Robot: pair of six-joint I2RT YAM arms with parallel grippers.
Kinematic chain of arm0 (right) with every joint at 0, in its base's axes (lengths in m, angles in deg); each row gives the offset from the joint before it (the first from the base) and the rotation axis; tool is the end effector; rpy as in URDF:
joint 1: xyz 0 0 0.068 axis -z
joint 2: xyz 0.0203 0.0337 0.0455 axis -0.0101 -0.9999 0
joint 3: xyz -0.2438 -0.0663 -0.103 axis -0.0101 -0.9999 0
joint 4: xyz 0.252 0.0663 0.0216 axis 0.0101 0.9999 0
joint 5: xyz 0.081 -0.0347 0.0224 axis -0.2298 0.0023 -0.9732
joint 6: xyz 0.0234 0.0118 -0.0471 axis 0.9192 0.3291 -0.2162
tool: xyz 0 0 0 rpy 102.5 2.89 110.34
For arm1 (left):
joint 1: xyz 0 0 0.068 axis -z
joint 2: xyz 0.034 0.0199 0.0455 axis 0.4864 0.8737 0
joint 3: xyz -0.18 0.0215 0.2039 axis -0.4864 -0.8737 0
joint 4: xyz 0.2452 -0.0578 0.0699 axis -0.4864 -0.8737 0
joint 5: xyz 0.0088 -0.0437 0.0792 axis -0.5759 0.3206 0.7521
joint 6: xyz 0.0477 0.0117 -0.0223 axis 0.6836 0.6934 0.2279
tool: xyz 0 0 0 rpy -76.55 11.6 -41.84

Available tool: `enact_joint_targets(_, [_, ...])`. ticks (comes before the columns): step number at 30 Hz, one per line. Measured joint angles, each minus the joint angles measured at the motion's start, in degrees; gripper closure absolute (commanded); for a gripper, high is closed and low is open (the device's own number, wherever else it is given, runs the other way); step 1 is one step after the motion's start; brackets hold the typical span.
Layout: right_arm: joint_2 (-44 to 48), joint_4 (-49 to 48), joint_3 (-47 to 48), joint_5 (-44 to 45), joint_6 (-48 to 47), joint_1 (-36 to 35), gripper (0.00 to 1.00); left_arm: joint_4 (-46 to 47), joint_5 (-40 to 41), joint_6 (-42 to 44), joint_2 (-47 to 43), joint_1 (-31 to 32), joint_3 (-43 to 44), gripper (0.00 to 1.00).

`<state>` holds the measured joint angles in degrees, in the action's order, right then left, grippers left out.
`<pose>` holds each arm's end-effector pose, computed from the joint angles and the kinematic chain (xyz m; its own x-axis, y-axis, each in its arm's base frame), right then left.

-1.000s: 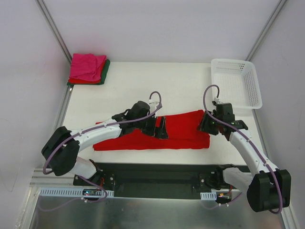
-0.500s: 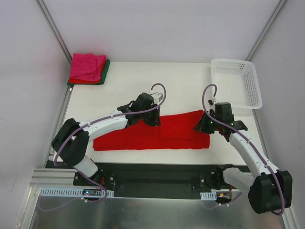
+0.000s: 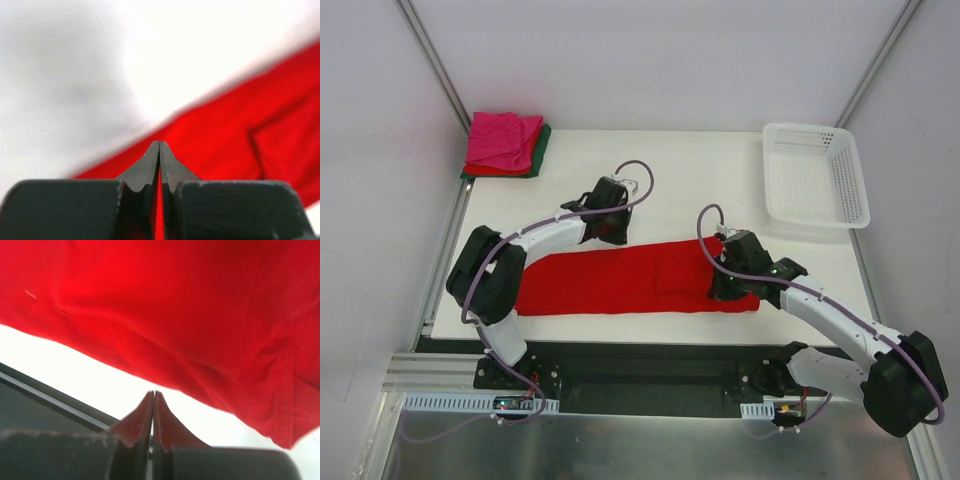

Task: Fold and stack the t-shirts
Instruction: Rotate the tshirt 90 degrees

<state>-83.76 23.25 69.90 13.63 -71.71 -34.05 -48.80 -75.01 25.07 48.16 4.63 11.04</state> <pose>0.1731 0.1191 0.2205 -0.7444 -0.2696 -0.6109 -0.4747 0.8571 0.2001 0.3086 -0.2100 0.2070 -0.7110 0.1937 -0.6760 0.4527 0.8617 -0.2293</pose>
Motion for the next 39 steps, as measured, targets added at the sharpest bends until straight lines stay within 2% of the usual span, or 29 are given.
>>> enact_joint_targets(7, [-6.67,-1.86,-4.09,10.05,2.43,-7.91,0.99,-1.53,4.31,3.17,5.20,-7.08,5.97,1.00])
enact_joint_targets(15, [-13.40,-5.60,-3.34,15.74,6.51,-9.81,0.99,-3.23,5.75,3.96,8.41,-12.66,6.86,1.00])
enact_joint_targets(22, [-21.40,-5.51,3.10,17.84,6.71,-10.19,0.99,-2.91,3.04,1.53,9.46,-12.68,4.57,1.00])
enact_joint_targets(29, [-24.44,-5.53,5.84,18.43,6.71,-10.19,0.99,-0.59,0.90,-3.41,4.98,-11.96,-1.84,1.00])
enact_joint_targets(39, [-30.25,-2.03,12.13,19.69,6.62,-10.23,0.99,-4.07,0.31,-9.11,-1.11,-5.25,-8.55,1.00])
